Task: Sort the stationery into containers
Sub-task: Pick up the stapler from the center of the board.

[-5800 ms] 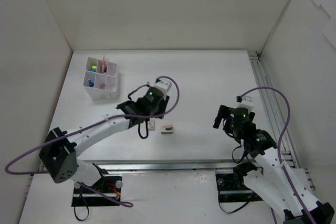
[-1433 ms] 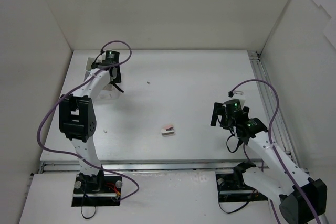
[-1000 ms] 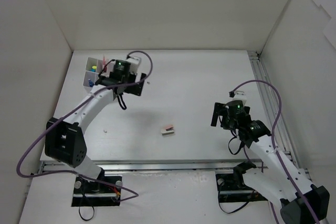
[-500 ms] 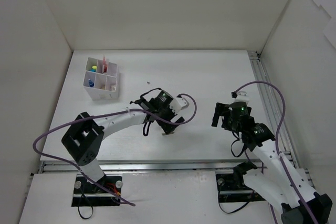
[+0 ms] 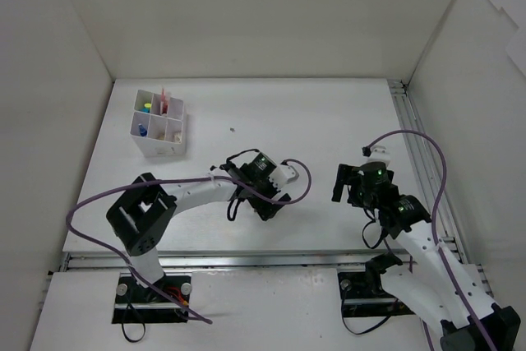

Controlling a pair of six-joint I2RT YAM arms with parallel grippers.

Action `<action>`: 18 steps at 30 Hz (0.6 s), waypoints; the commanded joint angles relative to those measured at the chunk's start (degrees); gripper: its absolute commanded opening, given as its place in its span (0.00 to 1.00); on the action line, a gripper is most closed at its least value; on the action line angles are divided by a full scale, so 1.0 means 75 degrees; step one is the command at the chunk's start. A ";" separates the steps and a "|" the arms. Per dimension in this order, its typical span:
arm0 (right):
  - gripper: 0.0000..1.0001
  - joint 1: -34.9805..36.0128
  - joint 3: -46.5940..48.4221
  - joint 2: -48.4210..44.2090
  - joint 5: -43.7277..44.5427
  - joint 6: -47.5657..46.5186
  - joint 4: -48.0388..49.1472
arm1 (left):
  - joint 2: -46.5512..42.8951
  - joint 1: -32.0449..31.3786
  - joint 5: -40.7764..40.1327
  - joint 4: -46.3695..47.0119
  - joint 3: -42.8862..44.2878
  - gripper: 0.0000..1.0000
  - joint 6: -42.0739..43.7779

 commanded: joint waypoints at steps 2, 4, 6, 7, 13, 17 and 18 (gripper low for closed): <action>0.98 -0.0054 -0.0008 -0.0155 0.0039 0.0094 0.0143 | 0.0080 -0.0018 -0.0128 0.0244 0.0263 0.73 -0.0173; 0.98 -0.0054 -0.0019 -0.0237 0.0062 0.0094 0.0131 | 0.0069 -0.0018 -0.0176 0.0232 0.0275 0.62 -0.0173; 0.98 -0.0066 -0.0031 -0.0272 0.0086 0.0094 0.0131 | 0.0045 -0.0018 -0.0363 0.0197 0.0275 0.57 -0.0184; 0.98 -0.0066 -0.0043 -0.0284 0.0086 0.0105 0.0131 | 0.0045 -0.0018 -0.0410 0.0197 0.0287 0.50 -0.0184; 0.98 -0.0054 -0.0008 -0.0284 0.0121 0.0094 0.0131 | -0.0095 -0.0018 -0.0820 0.0325 0.0334 0.27 -0.0184; 0.98 -0.0054 -0.0008 -0.0284 0.0144 0.0105 0.0131 | -0.0283 0.0426 -0.0867 0.0607 0.0357 0.17 -0.0535; 0.98 -0.0042 0.0015 -0.0261 0.0133 0.0105 0.0131 | -0.0306 0.0508 -0.0925 0.0607 0.0404 0.17 -0.0582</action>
